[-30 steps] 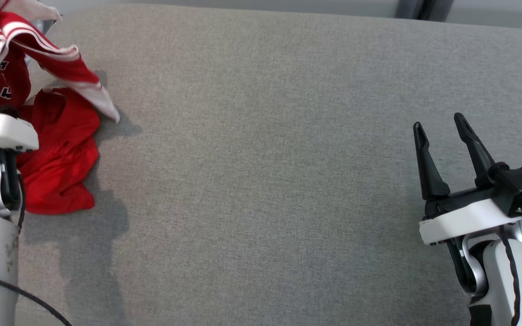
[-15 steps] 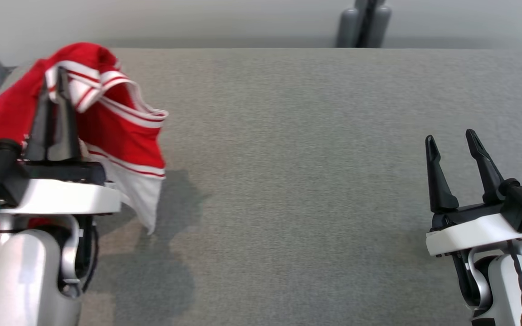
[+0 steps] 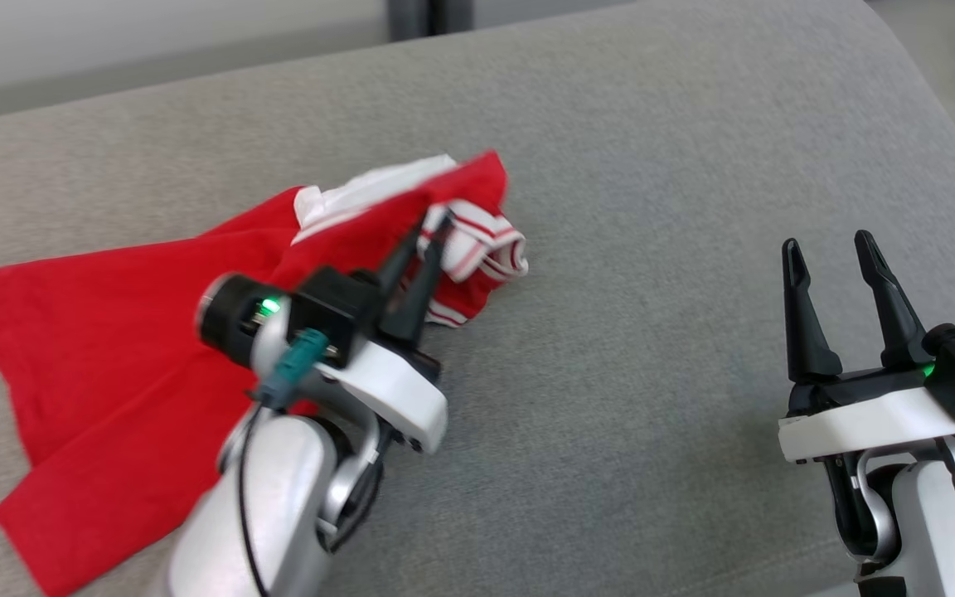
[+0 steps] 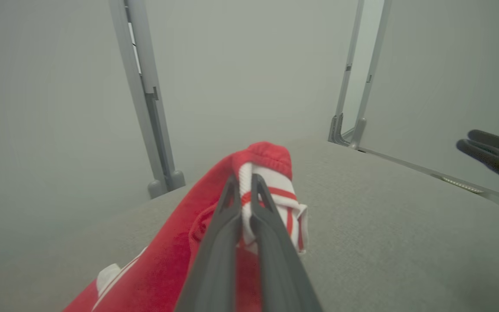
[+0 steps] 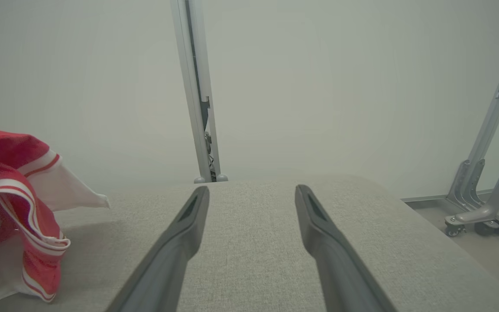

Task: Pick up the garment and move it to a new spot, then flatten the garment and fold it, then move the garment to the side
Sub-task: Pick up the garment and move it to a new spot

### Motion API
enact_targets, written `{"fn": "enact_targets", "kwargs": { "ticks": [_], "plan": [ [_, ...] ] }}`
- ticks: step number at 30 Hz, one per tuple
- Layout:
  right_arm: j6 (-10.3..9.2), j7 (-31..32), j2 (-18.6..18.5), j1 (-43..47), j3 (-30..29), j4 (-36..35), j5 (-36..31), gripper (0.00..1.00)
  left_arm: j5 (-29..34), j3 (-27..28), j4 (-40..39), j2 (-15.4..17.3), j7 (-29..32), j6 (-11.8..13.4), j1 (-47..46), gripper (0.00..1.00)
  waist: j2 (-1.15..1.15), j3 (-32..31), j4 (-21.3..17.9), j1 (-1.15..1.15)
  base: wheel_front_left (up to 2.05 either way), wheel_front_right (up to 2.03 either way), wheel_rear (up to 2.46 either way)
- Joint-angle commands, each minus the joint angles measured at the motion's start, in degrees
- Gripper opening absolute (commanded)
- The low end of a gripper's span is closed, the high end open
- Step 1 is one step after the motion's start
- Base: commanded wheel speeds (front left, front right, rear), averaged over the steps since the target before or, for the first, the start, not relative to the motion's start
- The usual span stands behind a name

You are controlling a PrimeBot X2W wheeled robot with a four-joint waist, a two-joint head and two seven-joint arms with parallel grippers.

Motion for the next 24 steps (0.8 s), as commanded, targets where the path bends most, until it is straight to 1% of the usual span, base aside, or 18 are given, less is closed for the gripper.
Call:
{"fn": "enact_targets", "kwargs": {
  "ticks": [1, 2, 3, 7, 8, 9, 10, 11, 14, 15, 16, 17, 18, 19, 20, 24],
  "plan": [
    [-0.02, -0.66, -0.07, -0.41, 0.0, 0.3, 0.69, 1.0, -0.24, -1.22, 2.0, -0.32, -0.15, -0.91, -0.94, 0.0, 0.0, 3.1, -3.38, 0.0, 0.0, 0.0, 0.0],
    [-0.02, -0.96, -0.07, -0.41, 0.02, 0.51, 1.1, 1.0, -0.36, -2.29, 3.73, -0.75, -0.21, -1.54, -1.11, 0.0, 0.0, 3.58, -3.83, 0.0, 0.0, 0.0, 0.0],
    [-0.02, -1.31, -0.09, -0.57, -0.05, 0.93, 1.92, 1.0, -0.47, -4.51, 6.89, -1.44, -0.43, -2.61, -1.41, 0.0, 0.0, 4.44, -4.5, 0.0, 0.0, 0.0, 0.0],
    [-0.02, -1.96, -0.09, -0.94, 0.11, 1.95, 3.17, 1.0, -1.29, -7.85, 12.8, -2.49, -0.67, -4.34, -1.72, 0.0, 0.0, 5.64, -4.94, 0.0, 0.0, 0.0, 0.0],
    [-0.02, -2.37, -0.09, -1.49, -0.18, 3.31, 3.88, 1.0, -2.59, -10.25, 16.66, -3.0, -2.06, -5.41, -2.52, 0.89, 0.0, 5.95, -4.07, 0.0, 0.0, 0.0, 0.0],
    [-0.02, -2.44, -0.12, -1.59, -0.37, 3.56, 3.83, 1.0, -2.95, -10.53, 16.81, -3.09, -2.57, -5.6, -2.55, 1.0, 0.0, 5.83, -3.72, 0.0, 0.0, 0.0, 0.0],
    [-0.02, -2.5, -0.13, -1.31, -1.37, 4.2, 2.51, 1.0, -4.48, -10.95, 15.24, -3.3, -6.17, -4.89, -1.83, 1.0, 0.0, 3.56, -1.18, 0.0, 0.0, 0.0, 0.0],
    [-0.02, -2.5, -0.14, -1.1, -1.55, 4.17, 2.21, 1.0, -4.83, -10.75, 14.75, -3.31, -6.64, -4.67, -1.44, 1.0, 0.0, 3.04, -0.67, 0.0, 0.0, 0.0, 0.0],
    [-0.02, -2.52, -0.16, 0.13, -2.14, 4.0, 0.97, 1.0, -6.02, -7.69, 11.44, -2.43, -9.97, -1.7, 0.47, 1.0, 0.0, 0.18, 1.84, 0.0, 0.0, 0.0, 0.0],
    [-0.02, -2.47, -0.13, 0.74, -2.26, 3.93, 0.46, 1.0, -6.55, -5.77, 10.24, -1.59, -10.76, -0.12, 1.31, 1.0, 0.0, -0.86, 2.81, 0.0, 0.0, 0.0, 0.0],
    [-0.02, -2.45, -0.14, 0.95, -2.3, 3.83, 0.2, 1.0, -6.81, -4.52, 9.63, -0.95, -11.28, 0.72, 1.65, 1.0, 0.0, -1.3, 3.29, 0.0, 0.0, 0.0, 0.0],
    [-0.02, -1.94, -0.15, 2.04, -2.56, 3.4, -0.41, 1.0, -8.21, 0.65, 7.73, 2.05, -12.65, 3.81, 3.78, 1.0, 0.0, -2.87, 5.05, 0.0, 0.0, 0.0, 0.0],
    [-0.02, -1.48, -0.15, 2.2, -2.61, 3.09, -0.69, 1.0, -8.91, 3.32, 7.16, 3.77, -13.08, 5.17, 4.96, 1.0, 0.0, -3.44, 5.88, 0.0, 0.0, 0.0, 0.0],
    [-0.02, -1.37, -0.15, 2.37, -2.6, 2.92, -0.67, 1.0, -9.19, 4.48, 6.82, 4.62, -13.24, 5.86, 5.55, 1.0, 0.0, -3.76, 6.27, 0.0, 0.0, 0.0, 0.0],
    [-0.02, -0.79, -0.15, 3.06, -2.58, 2.65, -1.2, 1.0, -9.78, 7.73, 5.81, 6.81, -13.81, 7.66, 7.73, 1.0, 0.0, -4.61, 7.35, 0.0, 0.0, 0.0, 0.0],
    [-0.02, 0.12, -0.15, 3.44, -2.41, 2.17, -1.6, 1.0, -10.91, 11.46, 4.83, 8.99, -14.53, 9.1, 10.68, 1.0, 0.0, -5.86, 8.52, 0.0, 0.0, 0.0, 0.0]
  ]
}}
